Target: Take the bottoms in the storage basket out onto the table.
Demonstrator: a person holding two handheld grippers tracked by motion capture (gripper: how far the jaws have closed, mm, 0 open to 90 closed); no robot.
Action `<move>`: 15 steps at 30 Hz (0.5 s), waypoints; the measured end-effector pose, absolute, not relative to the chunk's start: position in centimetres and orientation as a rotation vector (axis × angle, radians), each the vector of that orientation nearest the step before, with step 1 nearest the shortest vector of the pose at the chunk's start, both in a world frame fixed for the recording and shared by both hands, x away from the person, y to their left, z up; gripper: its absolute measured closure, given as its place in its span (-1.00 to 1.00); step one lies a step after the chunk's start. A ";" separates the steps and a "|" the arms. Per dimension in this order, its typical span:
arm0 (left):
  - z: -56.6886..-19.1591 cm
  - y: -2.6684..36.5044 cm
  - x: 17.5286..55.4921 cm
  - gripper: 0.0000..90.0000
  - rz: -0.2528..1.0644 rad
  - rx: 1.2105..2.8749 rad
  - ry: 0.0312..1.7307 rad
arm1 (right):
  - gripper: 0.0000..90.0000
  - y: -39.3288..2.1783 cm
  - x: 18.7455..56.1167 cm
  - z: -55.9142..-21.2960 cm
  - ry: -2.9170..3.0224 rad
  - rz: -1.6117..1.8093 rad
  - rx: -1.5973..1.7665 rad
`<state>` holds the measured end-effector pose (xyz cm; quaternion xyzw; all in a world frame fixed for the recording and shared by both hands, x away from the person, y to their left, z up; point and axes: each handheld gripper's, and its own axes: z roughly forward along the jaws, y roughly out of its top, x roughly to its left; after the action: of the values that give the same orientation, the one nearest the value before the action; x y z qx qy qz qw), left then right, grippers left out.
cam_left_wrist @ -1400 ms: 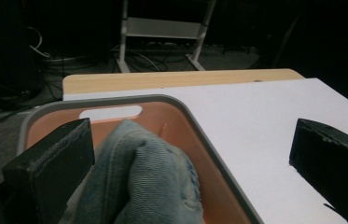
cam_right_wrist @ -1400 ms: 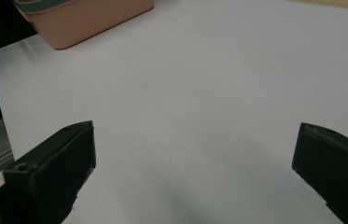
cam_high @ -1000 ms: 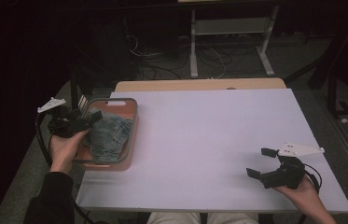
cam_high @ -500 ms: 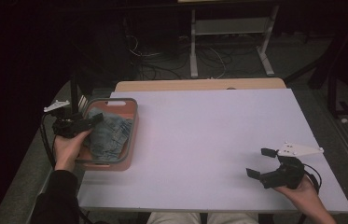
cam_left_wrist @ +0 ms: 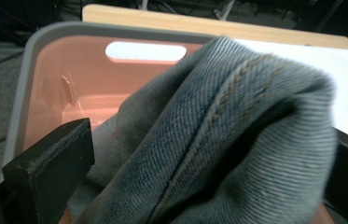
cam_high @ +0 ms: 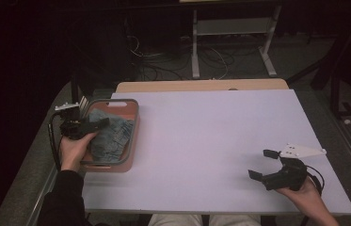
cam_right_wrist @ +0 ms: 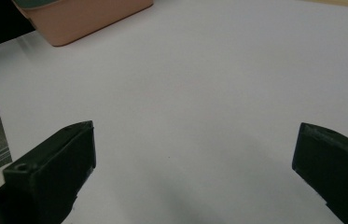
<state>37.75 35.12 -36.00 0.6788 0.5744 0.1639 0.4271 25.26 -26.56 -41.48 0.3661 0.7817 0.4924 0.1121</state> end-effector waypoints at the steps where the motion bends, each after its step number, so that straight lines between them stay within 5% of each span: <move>1: -36.1 35.0 37.8 -1.00 0.407 1.696 1.441 | -1.00 -26.6 25.3 -41.5 2.294 1.445 1.076; 15: -36.3 34.6 37.8 -0.48 0.377 1.724 1.465 | -1.00 -26.6 25.3 -41.5 2.293 1.446 1.072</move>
<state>37.84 34.62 -36.29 0.6850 0.5822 0.1497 0.4116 25.25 -26.58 -41.46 0.3654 0.7816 0.4928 0.1129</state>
